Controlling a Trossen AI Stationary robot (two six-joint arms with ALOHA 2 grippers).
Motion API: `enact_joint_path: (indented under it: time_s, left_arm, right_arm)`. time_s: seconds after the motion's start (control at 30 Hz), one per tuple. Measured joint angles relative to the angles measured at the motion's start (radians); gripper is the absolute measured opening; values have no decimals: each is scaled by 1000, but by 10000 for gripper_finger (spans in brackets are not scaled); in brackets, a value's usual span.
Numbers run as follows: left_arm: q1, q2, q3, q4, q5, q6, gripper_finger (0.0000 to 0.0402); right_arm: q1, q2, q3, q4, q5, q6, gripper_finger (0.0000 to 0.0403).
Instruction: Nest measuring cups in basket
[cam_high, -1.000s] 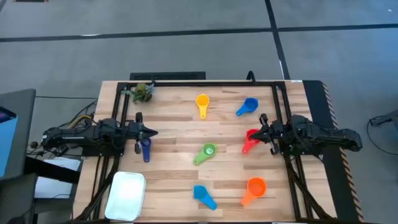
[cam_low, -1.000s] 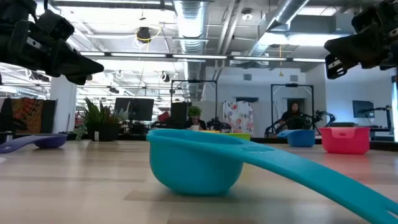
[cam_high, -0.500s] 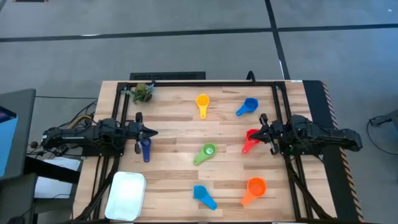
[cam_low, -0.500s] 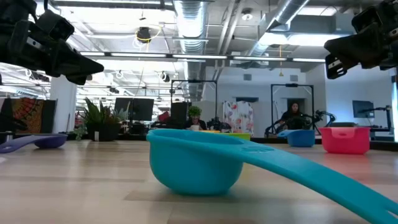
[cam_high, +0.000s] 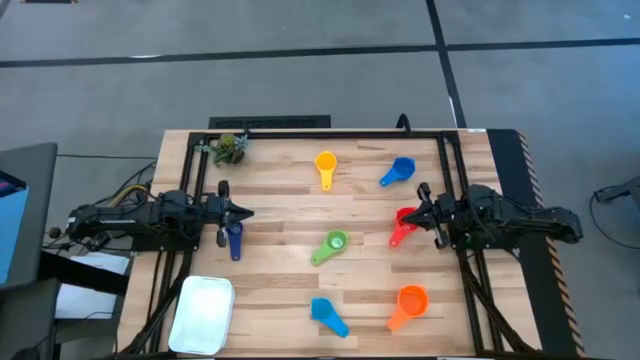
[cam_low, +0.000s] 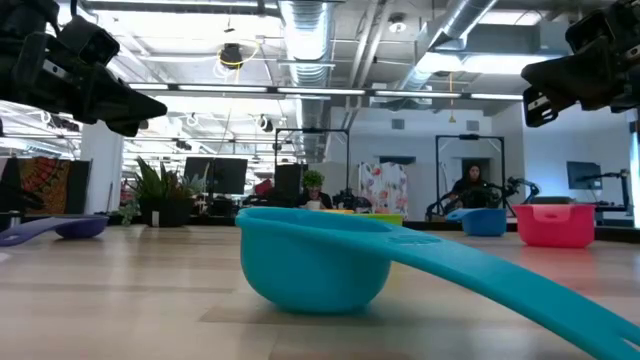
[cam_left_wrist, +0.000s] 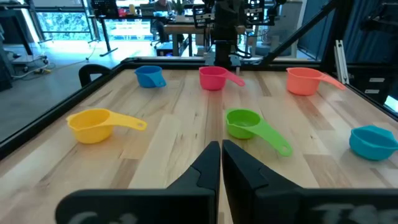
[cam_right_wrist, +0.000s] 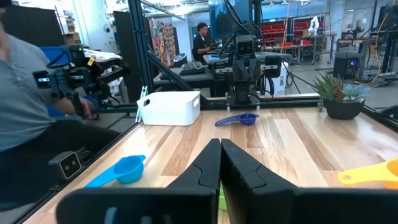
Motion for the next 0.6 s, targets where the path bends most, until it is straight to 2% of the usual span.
enact_joint_path:
  time_s: [0.43,0.6]
  left_arm:
    - [0,0,0,0,0,0,6]
    - [0,0,0,1,-2,-91,6]
  right_arm:
    - [0,0,0,1,0,-1,31]
    - [0,0,-2,45,18,-2,29]
